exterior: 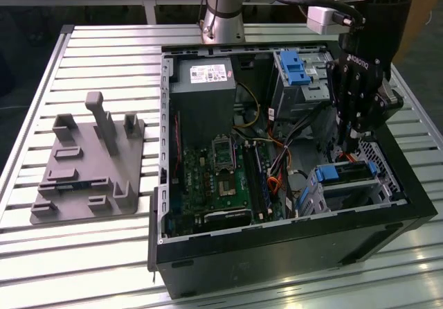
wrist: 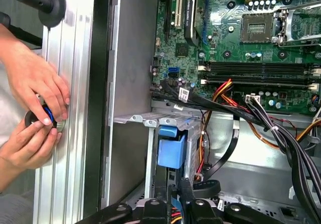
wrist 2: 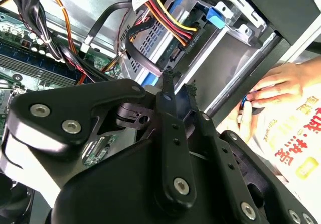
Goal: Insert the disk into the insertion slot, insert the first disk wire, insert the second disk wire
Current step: 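Insert the second disk wire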
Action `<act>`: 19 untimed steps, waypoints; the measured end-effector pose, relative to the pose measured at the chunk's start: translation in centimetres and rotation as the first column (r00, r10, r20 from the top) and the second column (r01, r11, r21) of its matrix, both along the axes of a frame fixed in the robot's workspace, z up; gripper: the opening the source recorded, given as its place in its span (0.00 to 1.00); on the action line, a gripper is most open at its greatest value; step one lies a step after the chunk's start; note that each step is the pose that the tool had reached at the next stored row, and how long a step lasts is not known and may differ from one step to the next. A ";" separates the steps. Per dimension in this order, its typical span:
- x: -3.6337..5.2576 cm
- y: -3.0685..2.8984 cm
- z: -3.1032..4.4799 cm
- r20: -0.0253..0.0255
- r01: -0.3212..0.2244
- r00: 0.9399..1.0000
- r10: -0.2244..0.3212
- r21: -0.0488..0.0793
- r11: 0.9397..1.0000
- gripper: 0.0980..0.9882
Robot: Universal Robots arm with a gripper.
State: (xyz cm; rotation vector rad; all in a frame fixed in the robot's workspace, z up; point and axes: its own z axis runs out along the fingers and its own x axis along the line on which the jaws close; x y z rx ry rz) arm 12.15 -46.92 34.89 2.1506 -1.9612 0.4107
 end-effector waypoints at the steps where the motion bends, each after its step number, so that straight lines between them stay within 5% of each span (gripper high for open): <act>1: 0.00 0.05 -0.04 0.000 0.000 1.000 0.000 -0.001 1.000 0.17; 19: -0.24 0.83 -0.63 0.000 0.000 1.000 0.000 -0.016 1.000 0.17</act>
